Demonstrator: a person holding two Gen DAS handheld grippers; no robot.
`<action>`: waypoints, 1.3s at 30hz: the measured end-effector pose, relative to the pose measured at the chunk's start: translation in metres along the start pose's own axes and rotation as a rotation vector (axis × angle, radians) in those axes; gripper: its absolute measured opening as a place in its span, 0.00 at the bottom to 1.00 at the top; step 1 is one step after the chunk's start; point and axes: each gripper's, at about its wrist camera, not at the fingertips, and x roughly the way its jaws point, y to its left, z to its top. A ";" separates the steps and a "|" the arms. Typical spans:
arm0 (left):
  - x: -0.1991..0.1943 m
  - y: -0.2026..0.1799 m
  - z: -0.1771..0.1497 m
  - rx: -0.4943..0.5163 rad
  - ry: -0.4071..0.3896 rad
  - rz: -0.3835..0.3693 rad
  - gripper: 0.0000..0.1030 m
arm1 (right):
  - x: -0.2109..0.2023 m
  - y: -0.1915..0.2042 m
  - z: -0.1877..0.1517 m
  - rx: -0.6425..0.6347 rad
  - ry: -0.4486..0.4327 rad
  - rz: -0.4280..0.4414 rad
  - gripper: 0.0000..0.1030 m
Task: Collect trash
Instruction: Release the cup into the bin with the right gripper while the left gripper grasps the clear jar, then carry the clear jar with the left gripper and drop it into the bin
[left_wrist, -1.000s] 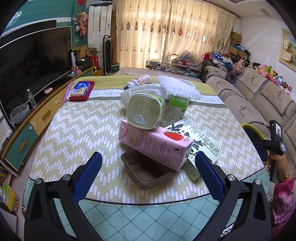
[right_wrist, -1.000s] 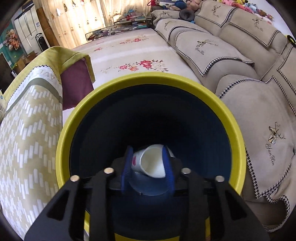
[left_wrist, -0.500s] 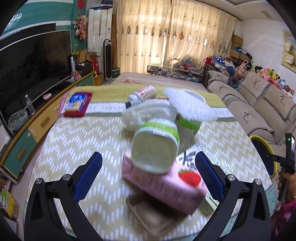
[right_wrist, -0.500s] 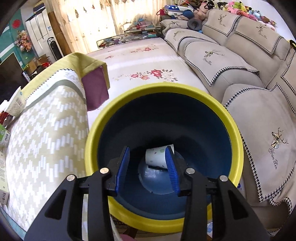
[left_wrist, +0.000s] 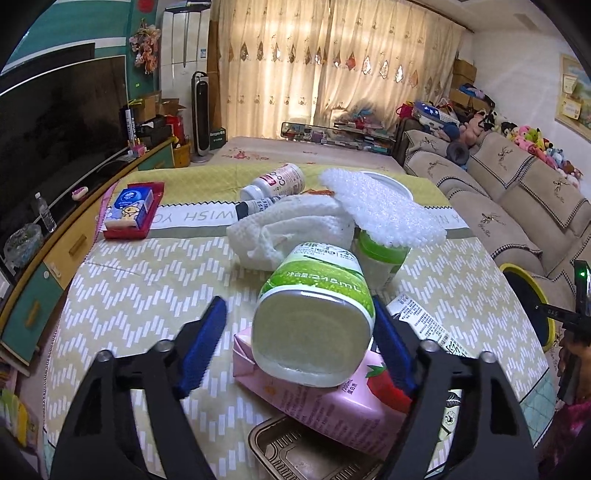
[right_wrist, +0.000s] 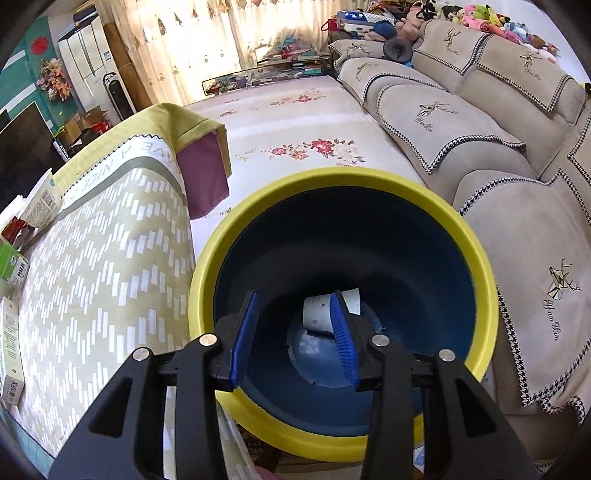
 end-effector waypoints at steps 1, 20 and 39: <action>0.001 0.000 0.000 0.002 0.004 -0.007 0.61 | 0.001 0.001 0.000 -0.002 0.003 0.004 0.38; -0.044 -0.013 0.014 0.026 -0.144 -0.009 0.50 | -0.015 0.002 -0.021 0.018 -0.010 0.071 0.38; -0.091 -0.031 0.038 -0.014 -0.255 -0.038 0.50 | -0.045 -0.020 -0.044 0.090 -0.050 0.109 0.39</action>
